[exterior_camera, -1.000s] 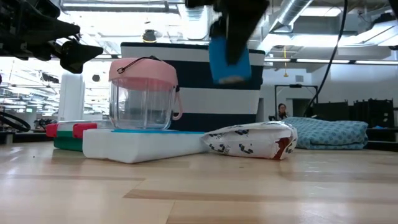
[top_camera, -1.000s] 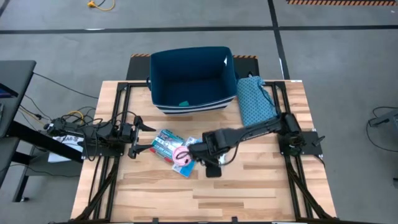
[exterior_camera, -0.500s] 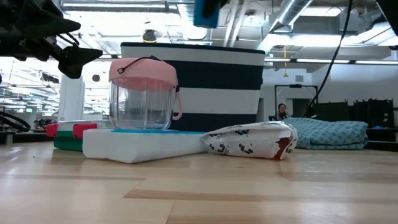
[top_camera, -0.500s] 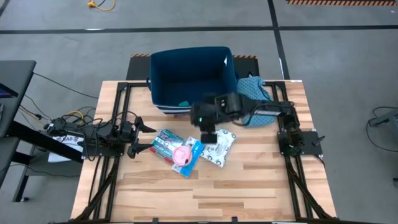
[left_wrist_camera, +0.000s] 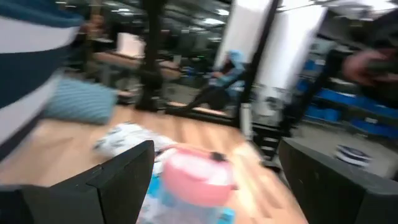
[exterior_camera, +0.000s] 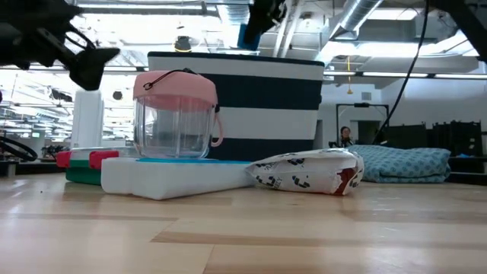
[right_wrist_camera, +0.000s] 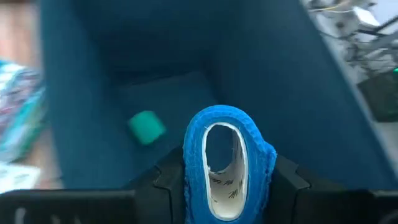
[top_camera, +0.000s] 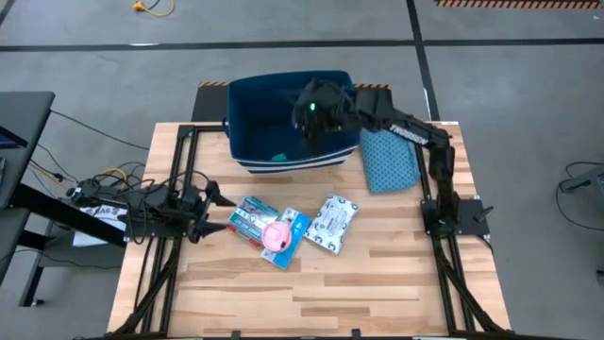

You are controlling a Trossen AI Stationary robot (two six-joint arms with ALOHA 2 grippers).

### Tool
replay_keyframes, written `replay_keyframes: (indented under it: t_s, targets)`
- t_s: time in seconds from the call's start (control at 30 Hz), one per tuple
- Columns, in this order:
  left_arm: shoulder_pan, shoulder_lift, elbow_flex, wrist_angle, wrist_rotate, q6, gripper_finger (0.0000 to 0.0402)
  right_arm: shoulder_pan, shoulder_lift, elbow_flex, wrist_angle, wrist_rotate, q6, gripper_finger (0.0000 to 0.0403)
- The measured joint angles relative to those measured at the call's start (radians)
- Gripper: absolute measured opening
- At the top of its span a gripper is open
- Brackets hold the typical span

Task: Pack medical supplies into shirt
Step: Put the blue tape into the blue patterned shirt, then put the pink water bottle into the blue patterned shirt

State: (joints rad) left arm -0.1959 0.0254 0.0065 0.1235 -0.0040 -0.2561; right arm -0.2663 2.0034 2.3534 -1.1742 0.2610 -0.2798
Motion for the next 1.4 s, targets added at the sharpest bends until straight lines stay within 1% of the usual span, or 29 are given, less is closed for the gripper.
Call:
replay_keyframes:
  t_s: [0.1,0.17,0.27,0.4,0.5,0.63,0.8,0.97,1.07,1.17,1.4]
  targets:
    - [0.000,0.000,0.000,0.009,0.096,0.008,0.0334,-0.062,0.010,0.001,0.075,-0.021,-0.031,0.0134]
    - [0.000,0.000,0.000,0.006,0.122,0.009,0.0334,-0.106,0.014,-0.001,0.094,-0.067,-0.040,0.0135]
    - [0.000,0.000,0.000,0.001,0.112,0.010,0.0334,-0.169,0.014,-0.001,0.126,-0.152,-0.042,0.0135]
    - [0.000,0.000,0.000,0.001,0.055,0.009,0.0334,-0.225,0.014,-0.020,0.141,-0.249,-0.042,0.0141]
    - [0.000,0.000,0.000,0.001,0.028,0.009,0.0334,-0.240,0.015,-0.021,0.138,-0.263,-0.039,0.0159]
    - [0.000,0.000,0.000,0.001,0.017,0.024,0.0334,-0.240,0.014,-0.021,0.134,-0.264,-0.055,0.0207]
    - [0.000,0.000,0.000,0.000,0.016,0.032,0.0334,-0.221,0.014,-0.021,0.124,-0.264,-0.070,0.0274]
    - [0.000,0.000,0.000,-0.001,0.018,0.029,0.0334,-0.193,0.014,-0.020,0.081,-0.263,-0.071,0.0313]
    - [0.000,0.000,0.000,-0.001,0.018,0.028,0.0334,-0.168,0.012,-0.016,0.039,-0.263,-0.064,0.0323]
    - [0.000,0.000,0.000,-0.001,0.018,0.027,0.0334,-0.127,0.011,0.002,-0.049,-0.264,-0.063,0.0326]
    - [0.000,0.000,0.000,-0.002,0.012,0.032,0.0334,0.026,0.009,-0.001,-0.252,-0.263,-0.129,0.0319]
